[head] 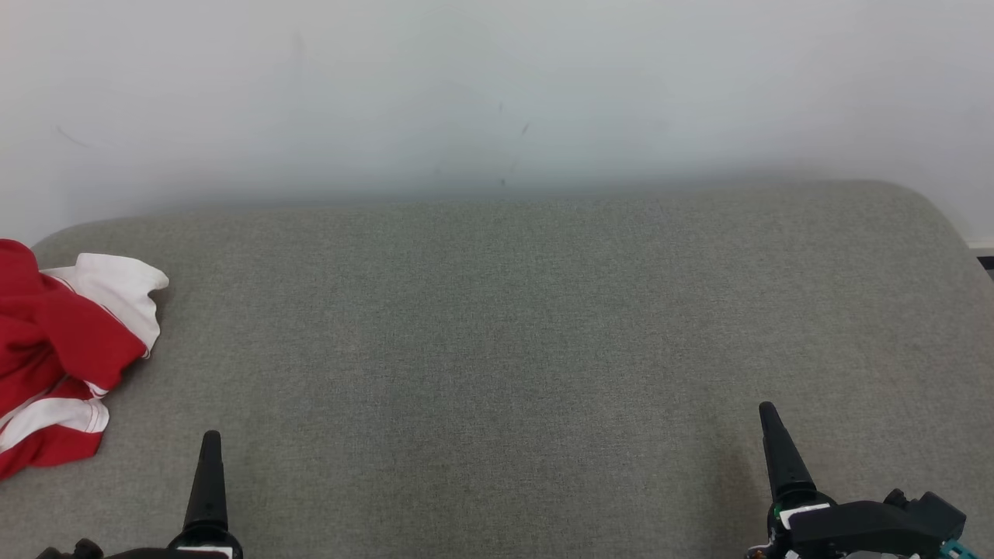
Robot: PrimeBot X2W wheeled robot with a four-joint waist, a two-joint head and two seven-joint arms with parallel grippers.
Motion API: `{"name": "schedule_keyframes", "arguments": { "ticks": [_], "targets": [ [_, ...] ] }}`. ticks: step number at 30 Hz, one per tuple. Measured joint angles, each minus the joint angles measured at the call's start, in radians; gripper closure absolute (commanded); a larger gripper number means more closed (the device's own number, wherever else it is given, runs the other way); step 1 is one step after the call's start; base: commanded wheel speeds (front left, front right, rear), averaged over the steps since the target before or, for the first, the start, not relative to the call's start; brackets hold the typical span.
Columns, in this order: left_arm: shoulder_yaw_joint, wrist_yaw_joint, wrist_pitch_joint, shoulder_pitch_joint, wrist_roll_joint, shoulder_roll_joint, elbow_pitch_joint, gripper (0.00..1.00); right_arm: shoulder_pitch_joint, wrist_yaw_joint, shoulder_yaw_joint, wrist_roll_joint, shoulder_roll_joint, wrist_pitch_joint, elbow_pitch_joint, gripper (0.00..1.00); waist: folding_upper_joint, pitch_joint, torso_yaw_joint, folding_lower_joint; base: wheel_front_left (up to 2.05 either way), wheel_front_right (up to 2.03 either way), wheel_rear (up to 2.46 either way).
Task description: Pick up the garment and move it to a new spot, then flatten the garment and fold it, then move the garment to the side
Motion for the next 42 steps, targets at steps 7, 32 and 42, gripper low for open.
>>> {"name": "schedule_keyframes", "arguments": {
  "ticks": [7,32,42],
  "targets": [
    [-0.014,0.009,-0.023,0.014,0.136,0.0,-0.019,0.0,0.008,0.0,0.013,-0.098,0.0,-0.022,-0.01,0.0,-0.0001,-0.001,0.001,0.0,0.0,0.0,0.0],
    [-0.056,0.04,-0.105,0.038,0.558,0.001,-0.068,0.0,0.025,0.0,0.052,-0.506,0.0,-0.104,-0.059,0.0,0.0,0.0,0.005,0.0,0.0,0.0,0.0],
    [-0.064,0.049,-0.132,0.047,0.676,0.002,-0.086,0.0,0.032,0.0,0.067,-0.619,0.0,-0.132,-0.07,0.0,0.0,-0.001,0.003,0.0001,0.0,0.0,0.0]
  ]
}}
